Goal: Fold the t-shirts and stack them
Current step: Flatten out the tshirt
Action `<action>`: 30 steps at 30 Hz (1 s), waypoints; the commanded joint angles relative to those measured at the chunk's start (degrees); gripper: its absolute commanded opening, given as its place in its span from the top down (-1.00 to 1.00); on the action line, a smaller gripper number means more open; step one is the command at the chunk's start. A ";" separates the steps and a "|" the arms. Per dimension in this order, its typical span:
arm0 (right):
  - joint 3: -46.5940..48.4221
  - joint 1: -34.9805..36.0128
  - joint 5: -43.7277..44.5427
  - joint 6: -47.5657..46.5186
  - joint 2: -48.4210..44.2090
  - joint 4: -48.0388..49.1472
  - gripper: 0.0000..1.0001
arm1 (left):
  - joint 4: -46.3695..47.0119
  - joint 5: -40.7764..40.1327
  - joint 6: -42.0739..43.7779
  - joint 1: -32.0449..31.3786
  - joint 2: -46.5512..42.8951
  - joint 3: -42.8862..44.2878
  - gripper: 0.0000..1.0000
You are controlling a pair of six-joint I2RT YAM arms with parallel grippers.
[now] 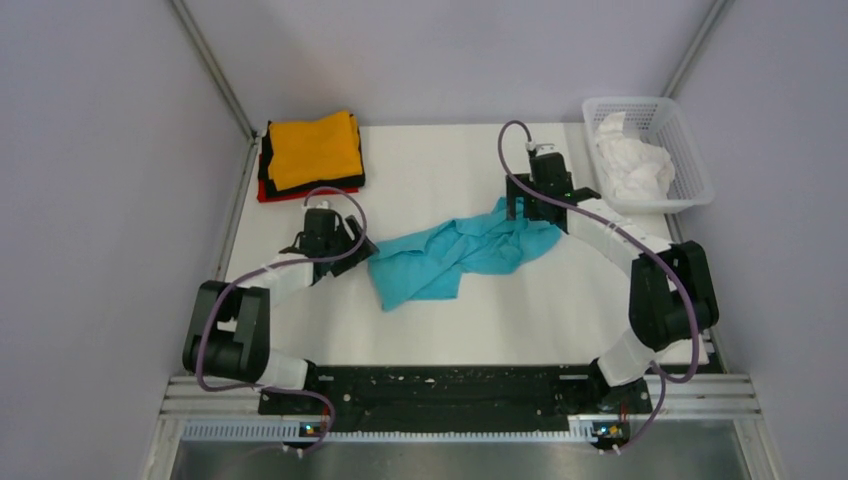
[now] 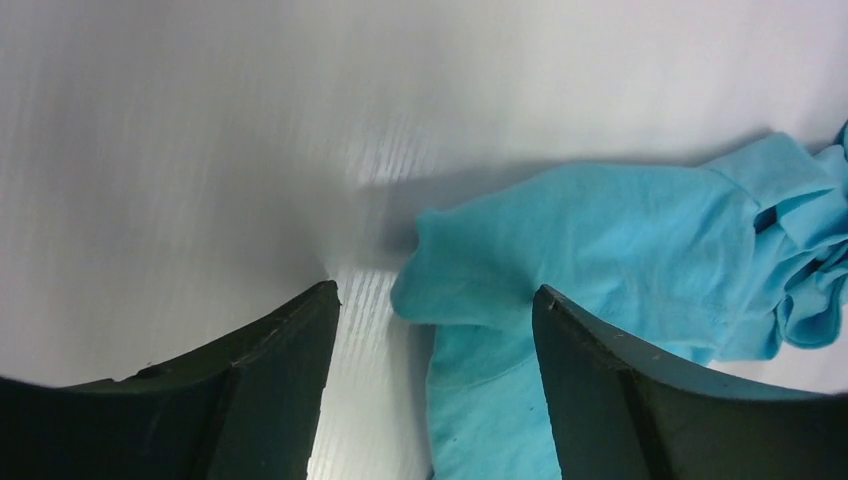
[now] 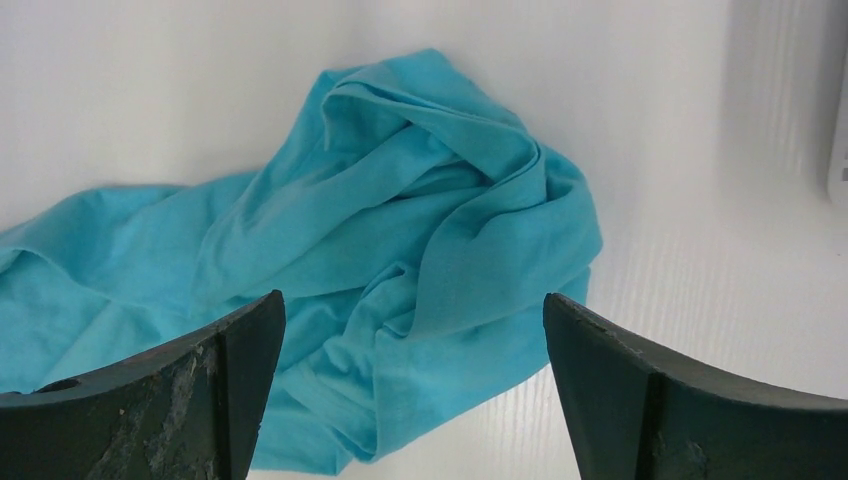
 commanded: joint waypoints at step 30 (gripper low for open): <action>25.90 -4.88 -10.01 -21.63 27.08 -3.23 -0.44 | -5.30 0.17 4.15 0.64 -7.62 6.41 1.00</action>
